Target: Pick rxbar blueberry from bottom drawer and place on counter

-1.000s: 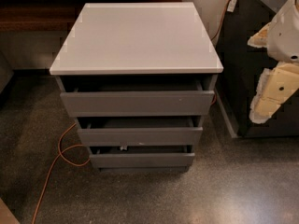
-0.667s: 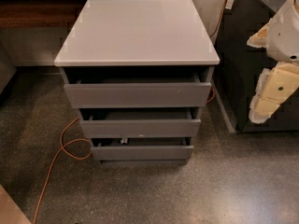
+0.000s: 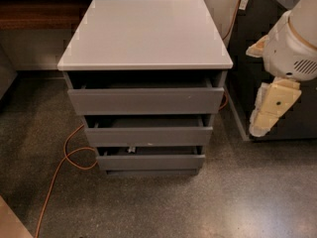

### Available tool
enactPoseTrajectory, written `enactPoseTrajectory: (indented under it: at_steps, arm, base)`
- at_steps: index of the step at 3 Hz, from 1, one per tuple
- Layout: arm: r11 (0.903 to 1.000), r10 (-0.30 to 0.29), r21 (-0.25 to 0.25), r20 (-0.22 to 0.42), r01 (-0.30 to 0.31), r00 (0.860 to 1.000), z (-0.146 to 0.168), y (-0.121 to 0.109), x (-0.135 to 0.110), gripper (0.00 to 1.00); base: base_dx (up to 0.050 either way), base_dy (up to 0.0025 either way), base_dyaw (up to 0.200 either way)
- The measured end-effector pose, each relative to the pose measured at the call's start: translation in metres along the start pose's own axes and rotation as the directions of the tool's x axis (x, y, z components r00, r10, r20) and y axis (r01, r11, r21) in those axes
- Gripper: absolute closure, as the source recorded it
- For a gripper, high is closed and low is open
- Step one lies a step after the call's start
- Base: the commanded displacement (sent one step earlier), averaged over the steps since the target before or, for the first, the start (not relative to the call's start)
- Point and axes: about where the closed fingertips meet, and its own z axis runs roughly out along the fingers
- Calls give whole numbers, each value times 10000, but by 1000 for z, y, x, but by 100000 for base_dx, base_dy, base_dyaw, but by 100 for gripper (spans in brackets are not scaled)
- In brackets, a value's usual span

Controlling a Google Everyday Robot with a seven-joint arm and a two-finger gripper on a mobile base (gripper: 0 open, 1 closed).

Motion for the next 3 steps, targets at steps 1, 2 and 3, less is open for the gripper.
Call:
enactPoseTrajectory:
  at_steps: [1, 2, 3]
  arm:
    - [9990, -430, -78, 446, 434, 9981, 38, 1, -9, 0]
    - [9966, -784, -194, 893, 804, 9929, 79, -2, -21, 0]
    - [9945, -922, -388, 1199, 975, 9885, 121, -1, -28, 0]
  base:
    - [0, 0, 0]
    - [0, 0, 0]
    - [0, 0, 0]
